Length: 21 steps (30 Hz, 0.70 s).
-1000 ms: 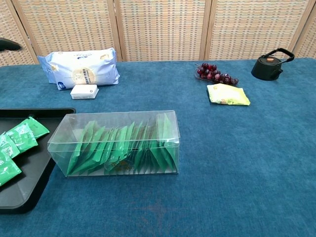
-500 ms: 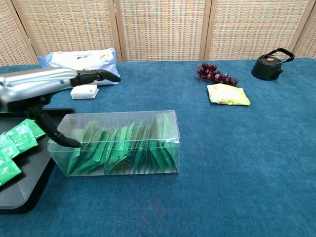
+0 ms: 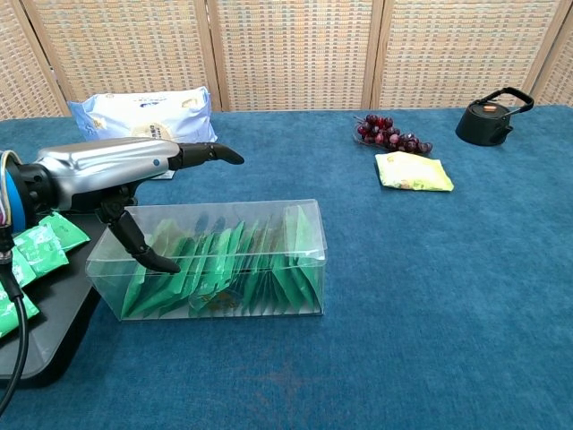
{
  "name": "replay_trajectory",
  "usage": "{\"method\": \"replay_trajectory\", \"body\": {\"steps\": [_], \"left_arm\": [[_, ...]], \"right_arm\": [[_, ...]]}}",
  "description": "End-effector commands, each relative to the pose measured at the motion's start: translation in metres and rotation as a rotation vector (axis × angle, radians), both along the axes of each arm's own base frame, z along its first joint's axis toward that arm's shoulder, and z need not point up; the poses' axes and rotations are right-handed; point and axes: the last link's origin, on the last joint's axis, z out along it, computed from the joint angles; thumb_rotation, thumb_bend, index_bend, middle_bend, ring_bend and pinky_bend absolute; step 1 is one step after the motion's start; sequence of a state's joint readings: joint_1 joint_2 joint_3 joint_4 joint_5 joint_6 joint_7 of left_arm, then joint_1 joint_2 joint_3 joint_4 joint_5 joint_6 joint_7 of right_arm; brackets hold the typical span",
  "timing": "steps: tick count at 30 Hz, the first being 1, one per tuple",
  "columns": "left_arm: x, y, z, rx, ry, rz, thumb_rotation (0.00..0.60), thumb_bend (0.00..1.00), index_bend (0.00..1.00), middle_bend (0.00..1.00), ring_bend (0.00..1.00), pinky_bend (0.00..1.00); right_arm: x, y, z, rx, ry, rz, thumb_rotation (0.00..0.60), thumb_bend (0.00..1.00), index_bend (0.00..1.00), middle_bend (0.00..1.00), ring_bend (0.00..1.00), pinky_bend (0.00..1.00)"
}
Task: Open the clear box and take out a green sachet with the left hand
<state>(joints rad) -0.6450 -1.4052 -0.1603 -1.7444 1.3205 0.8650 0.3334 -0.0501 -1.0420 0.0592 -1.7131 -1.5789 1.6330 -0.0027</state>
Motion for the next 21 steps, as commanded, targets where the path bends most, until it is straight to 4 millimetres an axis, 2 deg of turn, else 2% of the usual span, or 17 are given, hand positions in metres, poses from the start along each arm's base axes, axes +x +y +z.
{"method": "replay_trajectory", "body": {"steps": [1, 6, 14, 21], "left_arm": [[-0.0011, 0.0016, -0.0006, -0.003, 0.007, 0.005, 0.6, 0.04, 0.0, 0.0, 0.0, 0.0], [-0.0017, 0.0032, -0.0001, -0.01, 0.01, 0.014, 0.6, 0.05, 0.0, 0.0, 0.0, 0.0], [0.0, 0.0051, 0.0012, -0.015, 0.002, 0.022, 0.6, 0.28, 0.0, 0.0, 0.0, 0.0], [0.0031, 0.0066, 0.006, -0.002, -0.014, 0.021, 0.6, 0.31, 0.0, 0.0, 0.0, 0.0]], "right_arm": [[-0.0005, -0.0006, -0.0003, 0.002, 0.0, -0.003, 0.6, 0.0, 0.0, 0.0, 0.0, 0.0], [-0.0007, -0.0008, -0.0007, 0.005, 0.0, -0.003, 0.6, 0.0, 0.0, 0.0, 0.0, 0.0], [-0.0008, -0.0009, -0.0008, 0.008, -0.002, -0.004, 0.6, 0.0, 0.0, 0.0, 0.0, 0.0], [-0.0014, -0.001, -0.0015, 0.017, -0.008, -0.007, 0.6, 0.0, 0.0, 0.0, 0.0, 0.0]]}}
